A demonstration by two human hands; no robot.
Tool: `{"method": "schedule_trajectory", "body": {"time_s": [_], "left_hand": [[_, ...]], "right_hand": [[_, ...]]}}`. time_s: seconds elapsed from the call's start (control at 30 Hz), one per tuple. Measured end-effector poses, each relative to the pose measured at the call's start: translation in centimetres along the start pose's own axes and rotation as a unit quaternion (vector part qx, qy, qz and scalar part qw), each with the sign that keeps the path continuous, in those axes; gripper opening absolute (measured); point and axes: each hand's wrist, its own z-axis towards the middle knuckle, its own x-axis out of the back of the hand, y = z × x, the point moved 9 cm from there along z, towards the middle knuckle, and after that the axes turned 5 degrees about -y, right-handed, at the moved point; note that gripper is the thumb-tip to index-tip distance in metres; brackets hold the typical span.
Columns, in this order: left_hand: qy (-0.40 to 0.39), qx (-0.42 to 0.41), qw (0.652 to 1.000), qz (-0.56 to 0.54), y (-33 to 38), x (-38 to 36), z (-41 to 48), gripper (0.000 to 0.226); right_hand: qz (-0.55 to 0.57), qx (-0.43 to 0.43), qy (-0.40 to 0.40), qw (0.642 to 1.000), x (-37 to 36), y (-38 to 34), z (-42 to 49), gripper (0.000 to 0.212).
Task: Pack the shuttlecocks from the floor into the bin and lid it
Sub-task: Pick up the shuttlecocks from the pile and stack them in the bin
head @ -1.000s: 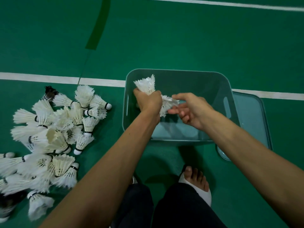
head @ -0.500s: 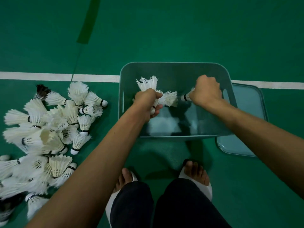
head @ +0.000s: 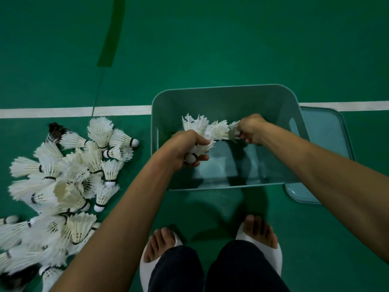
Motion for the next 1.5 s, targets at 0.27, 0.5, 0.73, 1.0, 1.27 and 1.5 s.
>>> {"method": "schedule_trajectory", "body": {"time_s": [0.27, 0.5, 0.73, 1.0, 1.27, 1.5], "left_hand": [[0.035, 0.000, 0.995, 0.096, 0.3, 0.1, 1.9, 0.017], [0.057, -0.001, 0.992, 0.117, 0.6, 0.5, 2.5, 0.012], [0.005, -0.029, 1.000, 0.003, 1.1, -1.6, 2.3, 0.030], [-0.045, -0.014, 0.999, 0.021, 1.0, -5.1, 0.8, 0.019], [0.168, -0.068, 0.886, 0.427, 3.4, -1.3, -0.4, 0.012], [0.086, -0.052, 0.841, 0.532, 2.0, -2.3, 1.4, 0.018]], "right_hand": [[-0.019, 0.003, -0.027, 0.999, -1.2, -0.4, 0.3, 0.023], [0.112, 0.005, -0.009, 0.994, -0.2, -0.7, 0.1, 0.022], [0.069, 0.096, 0.084, 0.989, 3.4, -0.8, -3.3, 0.020], [-0.050, 0.239, -0.089, 0.966, 1.7, -1.4, -10.3, 0.019], [-0.380, 0.241, 0.185, 0.874, 5.7, -3.1, -11.0, 0.010], [-0.169, 0.119, 0.195, 0.959, 5.1, -2.8, -6.9, 0.018]]}}
